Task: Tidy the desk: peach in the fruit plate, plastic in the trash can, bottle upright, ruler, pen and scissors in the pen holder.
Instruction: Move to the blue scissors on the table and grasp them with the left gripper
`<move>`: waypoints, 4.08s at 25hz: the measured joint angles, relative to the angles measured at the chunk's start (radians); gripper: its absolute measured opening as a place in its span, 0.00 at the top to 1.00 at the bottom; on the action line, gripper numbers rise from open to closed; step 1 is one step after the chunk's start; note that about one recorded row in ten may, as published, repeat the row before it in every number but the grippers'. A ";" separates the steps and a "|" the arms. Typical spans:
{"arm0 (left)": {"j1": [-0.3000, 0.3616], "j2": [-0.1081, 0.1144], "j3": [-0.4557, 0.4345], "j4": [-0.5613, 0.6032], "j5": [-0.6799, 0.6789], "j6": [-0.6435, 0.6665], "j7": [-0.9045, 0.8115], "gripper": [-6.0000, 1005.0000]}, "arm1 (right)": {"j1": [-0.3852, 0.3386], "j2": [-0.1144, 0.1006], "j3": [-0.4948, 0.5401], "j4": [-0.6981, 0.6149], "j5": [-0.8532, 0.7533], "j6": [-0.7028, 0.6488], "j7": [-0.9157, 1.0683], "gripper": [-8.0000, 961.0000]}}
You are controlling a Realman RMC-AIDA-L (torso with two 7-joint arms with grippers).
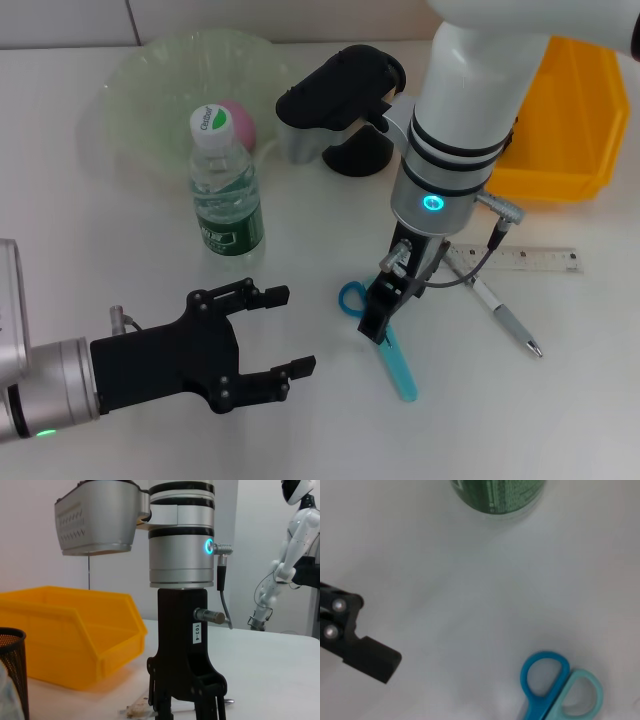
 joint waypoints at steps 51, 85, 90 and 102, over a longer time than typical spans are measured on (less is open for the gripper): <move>-0.050 -0.003 0.004 -0.049 0.002 -0.011 0.009 0.22 | 0.008 0.000 -0.049 0.030 0.039 0.028 -0.001 0.18; -0.057 -0.004 0.008 -0.051 0.002 -0.017 0.009 0.21 | 0.044 0.000 -0.021 0.081 0.054 0.018 0.000 0.41; -0.058 -0.004 0.008 -0.051 0.002 -0.017 0.009 0.21 | 0.044 0.000 -0.023 0.081 0.064 0.024 0.000 0.41; -0.048 -0.001 -0.010 -0.049 -0.006 -0.008 0.009 0.21 | -0.228 -0.007 0.208 -0.241 -0.124 -0.112 -0.001 0.39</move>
